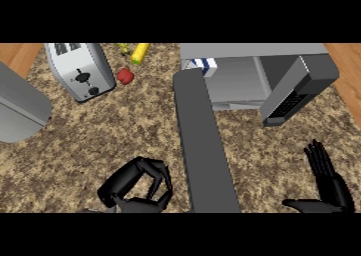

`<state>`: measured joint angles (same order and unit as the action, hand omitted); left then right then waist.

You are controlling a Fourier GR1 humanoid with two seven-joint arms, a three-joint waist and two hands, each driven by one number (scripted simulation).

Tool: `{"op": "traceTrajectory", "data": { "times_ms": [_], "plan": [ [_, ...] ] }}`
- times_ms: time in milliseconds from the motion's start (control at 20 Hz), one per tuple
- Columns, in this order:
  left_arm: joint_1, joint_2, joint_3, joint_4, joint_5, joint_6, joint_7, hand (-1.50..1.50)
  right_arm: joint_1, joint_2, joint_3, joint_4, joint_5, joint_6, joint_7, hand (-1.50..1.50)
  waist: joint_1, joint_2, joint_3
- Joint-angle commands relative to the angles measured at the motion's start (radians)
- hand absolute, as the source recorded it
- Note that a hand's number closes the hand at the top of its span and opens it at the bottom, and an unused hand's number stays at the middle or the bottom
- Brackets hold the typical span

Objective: Pick up the milk, place it into the microwave and close the microwave

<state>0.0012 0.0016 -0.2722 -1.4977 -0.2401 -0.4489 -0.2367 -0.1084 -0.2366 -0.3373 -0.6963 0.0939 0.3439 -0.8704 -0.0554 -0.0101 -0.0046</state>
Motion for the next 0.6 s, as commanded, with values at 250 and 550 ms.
{"op": "traceTrajectory", "data": {
  "times_ms": [250,550],
  "plan": [
    [-0.152,-0.002,-0.236,0.229,0.043,0.253,-0.072,1.50,0.223,-0.014,0.030,-0.367,-0.160,0.197,0.026,-1.50,-0.003,0.008,0.000],
    [-0.206,-0.001,-0.399,0.303,0.128,0.334,-0.034,1.50,0.347,-0.085,0.070,-0.557,-0.284,0.346,0.075,-1.50,-0.020,0.008,0.000]
  ]
}}
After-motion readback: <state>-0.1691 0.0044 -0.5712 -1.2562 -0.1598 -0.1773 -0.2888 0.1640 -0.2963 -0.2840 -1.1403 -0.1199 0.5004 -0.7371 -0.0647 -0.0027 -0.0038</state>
